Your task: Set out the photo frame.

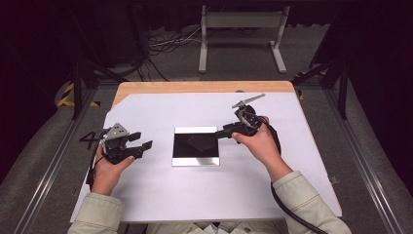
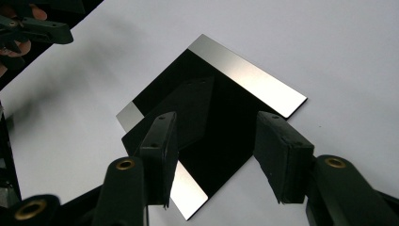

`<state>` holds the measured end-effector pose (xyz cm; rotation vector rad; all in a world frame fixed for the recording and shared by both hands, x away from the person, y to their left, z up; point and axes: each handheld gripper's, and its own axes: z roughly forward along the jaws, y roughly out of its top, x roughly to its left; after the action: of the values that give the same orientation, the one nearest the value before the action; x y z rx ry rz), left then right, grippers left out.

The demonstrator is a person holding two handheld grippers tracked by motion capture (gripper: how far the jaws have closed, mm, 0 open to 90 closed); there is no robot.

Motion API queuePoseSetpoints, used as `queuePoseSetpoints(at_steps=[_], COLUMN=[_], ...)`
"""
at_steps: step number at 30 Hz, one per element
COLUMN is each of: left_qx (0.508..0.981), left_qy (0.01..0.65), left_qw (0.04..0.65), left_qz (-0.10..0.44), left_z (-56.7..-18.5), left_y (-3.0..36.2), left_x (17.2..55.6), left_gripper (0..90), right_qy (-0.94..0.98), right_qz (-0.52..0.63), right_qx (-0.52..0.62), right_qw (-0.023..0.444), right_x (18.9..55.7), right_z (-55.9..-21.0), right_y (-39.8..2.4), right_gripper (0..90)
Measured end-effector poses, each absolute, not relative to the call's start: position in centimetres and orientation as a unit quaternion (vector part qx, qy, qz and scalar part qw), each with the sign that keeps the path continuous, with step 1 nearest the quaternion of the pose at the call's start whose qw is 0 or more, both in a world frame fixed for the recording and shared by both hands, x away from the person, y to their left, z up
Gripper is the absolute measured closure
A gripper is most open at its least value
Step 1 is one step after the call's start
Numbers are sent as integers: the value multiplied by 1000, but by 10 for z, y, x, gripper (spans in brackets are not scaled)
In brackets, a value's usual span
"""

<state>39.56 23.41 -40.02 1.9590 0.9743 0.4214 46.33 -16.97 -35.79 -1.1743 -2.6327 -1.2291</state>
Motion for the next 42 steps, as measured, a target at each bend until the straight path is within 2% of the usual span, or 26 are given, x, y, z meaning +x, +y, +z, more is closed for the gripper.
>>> queuePoseSetpoints(at_steps=[8,14,26,42], left_qx=[789,790,791,792], left_qy=[396,398,399,396], left_qw=[437,434,430,430], left_qz=[173,170,175,175], left_z=[-401,-402,-403,-403], left_y=[237,237,238,237], left_x=[392,390,389,390], left_gripper=[401,400,399,398], right_qy=[-841,-831,-830,-818], right_qz=[-383,-379,-372,-374], right_qx=[-381,-400,-403,-409], right_qw=[33,75,99,157], right_x=[466,470,472,477], right_z=[-367,-373,-380,-396], right_y=[-159,-154,-140,-134], right_gripper=[501,461,432,377])
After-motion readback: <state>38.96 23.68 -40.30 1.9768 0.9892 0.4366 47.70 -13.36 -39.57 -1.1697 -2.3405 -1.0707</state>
